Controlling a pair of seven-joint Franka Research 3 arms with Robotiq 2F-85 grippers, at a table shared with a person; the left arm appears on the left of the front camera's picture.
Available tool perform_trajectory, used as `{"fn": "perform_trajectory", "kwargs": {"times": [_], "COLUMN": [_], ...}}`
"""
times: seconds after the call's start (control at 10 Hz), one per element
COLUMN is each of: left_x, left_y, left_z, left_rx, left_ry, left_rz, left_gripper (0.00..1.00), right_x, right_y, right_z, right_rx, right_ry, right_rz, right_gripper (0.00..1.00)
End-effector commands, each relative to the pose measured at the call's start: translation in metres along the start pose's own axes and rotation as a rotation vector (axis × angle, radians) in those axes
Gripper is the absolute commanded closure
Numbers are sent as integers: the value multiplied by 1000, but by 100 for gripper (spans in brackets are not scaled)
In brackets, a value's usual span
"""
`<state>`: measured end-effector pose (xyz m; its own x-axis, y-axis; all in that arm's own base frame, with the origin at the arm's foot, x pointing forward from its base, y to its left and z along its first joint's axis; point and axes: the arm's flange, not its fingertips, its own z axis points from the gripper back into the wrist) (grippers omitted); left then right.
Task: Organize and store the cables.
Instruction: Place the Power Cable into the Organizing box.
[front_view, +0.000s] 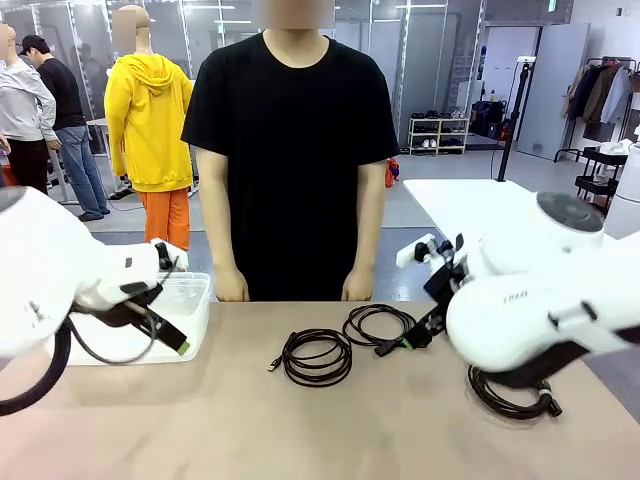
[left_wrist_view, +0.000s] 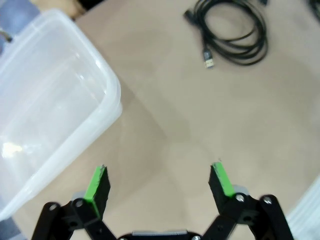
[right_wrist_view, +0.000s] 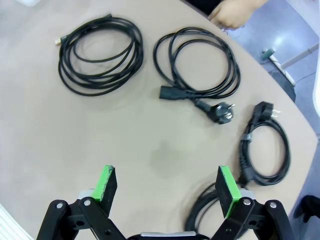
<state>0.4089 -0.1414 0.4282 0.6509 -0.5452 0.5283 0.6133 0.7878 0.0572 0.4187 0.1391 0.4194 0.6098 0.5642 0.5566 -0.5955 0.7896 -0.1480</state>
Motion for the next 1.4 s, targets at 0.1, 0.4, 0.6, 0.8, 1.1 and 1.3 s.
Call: {"fn": "perform_trajectory", "kwargs": {"times": [0.1,0.4,0.6,0.8,1.1,1.3], "left_x": [-10,-68,-99,-122,-145,-157], "left_y": [52,109,129,144,150,152], "left_z": [70,136,157,167,176,185], "left_rx": [-198,-167,-109,-73,-29,-3], "left_ry": [-1,-122,-194,-202,-223,-228], "left_rz": [-68,-112,-93,-17,22,53], "left_gripper": [0,0,0,0,0,0], "right_x": [-12,-78,-124,-166,-200,-211], "right_y": [-58,-138,-175,-201,-218,-221], "right_z": [51,117,140,150,147,147], "right_rx": [127,236,293,288,292,286], "right_ry": [-37,-99,-142,-140,-152,-151], "right_rz": [124,168,121,27,-32,-52], "right_gripper": [0,0,0,0,0,0]}}
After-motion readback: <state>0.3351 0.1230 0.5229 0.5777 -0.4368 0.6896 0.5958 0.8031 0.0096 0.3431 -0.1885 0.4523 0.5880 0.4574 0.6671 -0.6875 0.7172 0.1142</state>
